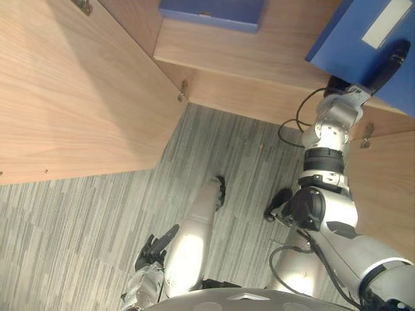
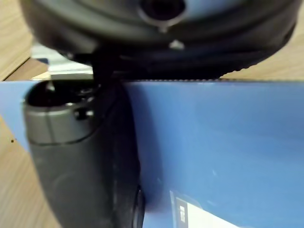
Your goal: Walk over to the cabinet, pick up the folder, carry it to the office cabinet, place the folder inside the office cabinet, then close the office cabinet door
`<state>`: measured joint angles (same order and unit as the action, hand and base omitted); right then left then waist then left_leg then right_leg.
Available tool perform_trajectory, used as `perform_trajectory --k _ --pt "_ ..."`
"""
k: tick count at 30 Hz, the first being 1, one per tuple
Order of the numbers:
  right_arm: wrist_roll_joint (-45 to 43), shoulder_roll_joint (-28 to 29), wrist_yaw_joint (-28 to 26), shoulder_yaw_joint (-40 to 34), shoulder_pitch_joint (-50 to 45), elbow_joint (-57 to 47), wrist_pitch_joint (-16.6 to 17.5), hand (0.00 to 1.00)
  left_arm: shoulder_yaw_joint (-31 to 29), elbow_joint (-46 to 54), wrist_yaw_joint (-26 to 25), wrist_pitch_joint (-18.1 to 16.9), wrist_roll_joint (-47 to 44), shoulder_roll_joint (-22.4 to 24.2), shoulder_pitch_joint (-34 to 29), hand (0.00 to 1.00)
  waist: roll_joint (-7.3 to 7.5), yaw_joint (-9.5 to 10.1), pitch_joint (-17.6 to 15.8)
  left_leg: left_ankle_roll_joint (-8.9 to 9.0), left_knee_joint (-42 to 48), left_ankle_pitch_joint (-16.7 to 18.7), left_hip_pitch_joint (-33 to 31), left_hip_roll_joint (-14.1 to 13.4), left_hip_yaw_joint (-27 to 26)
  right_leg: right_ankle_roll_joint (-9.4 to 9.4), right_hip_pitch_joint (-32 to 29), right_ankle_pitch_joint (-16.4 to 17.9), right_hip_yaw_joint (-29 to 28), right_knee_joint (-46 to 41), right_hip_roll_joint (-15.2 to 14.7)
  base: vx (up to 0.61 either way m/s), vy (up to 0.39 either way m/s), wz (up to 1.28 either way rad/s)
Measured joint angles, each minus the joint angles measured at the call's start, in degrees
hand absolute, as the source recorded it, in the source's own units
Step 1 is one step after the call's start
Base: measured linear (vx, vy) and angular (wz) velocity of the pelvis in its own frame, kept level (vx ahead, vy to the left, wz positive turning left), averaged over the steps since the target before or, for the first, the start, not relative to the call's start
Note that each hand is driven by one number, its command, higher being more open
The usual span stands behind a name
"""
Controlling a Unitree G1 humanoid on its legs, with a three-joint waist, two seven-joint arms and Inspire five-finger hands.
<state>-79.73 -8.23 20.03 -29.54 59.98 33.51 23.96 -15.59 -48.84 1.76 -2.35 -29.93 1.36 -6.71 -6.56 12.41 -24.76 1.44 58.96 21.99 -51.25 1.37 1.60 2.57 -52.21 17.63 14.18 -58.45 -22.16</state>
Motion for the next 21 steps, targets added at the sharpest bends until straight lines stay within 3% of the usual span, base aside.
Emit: perform_trajectory --k 8,13,16,21 --pt "0.7 -12.4 3.2 7.9 12.8 12.2 -8.6 0.0 0.1 0.1 -0.5 0.2 0.0 0.1 1.0 1.0 -0.48 -0.07 -2.5 1.17 5.9 0.7 -6.6 -0.4 1.2 -1.37 -6.4 1.2 -0.6 -5.7 0.1 -0.07 0.01 0.0" --pt "0.6 -16.9 3.8 13.4 18.3 17.0 -12.7 0.0 0.1 0.0 -1.1 0.3 0.2 0.1 1.1 1.0 -0.68 -0.07 -2.7 1.47 8.2 0.7 -9.9 0.0 1.8 -2.02 -9.5 2.2 -0.6 -8.7 -0.8 -0.05 0.003 0.08" --pt "0.5 -18.6 4.0 14.8 21.2 18.0 -13.5 0.0 0.1 0.0 -1.4 0.7 0.3 0.3 1.4 1.0 -0.95 0.12 -3.1 1.87 10.4 1.0 -12.0 0.3 2.2 -2.24 -11.6 3.1 -0.8 -11.4 -1.0 -0.05 0.002 0.11" --pt "-2.4 -19.7 4.1 15.5 24.2 17.6 -11.8 0.0 0.6 0.3 -3.0 1.3 0.0 0.4 1.9 1.0 -1.41 0.16 -3.4 2.47 13.3 1.4 -15.3 1.0 3.1 -2.44 -15.0 4.6 -1.4 -15.1 -1.8 -0.04 0.009 0.11"
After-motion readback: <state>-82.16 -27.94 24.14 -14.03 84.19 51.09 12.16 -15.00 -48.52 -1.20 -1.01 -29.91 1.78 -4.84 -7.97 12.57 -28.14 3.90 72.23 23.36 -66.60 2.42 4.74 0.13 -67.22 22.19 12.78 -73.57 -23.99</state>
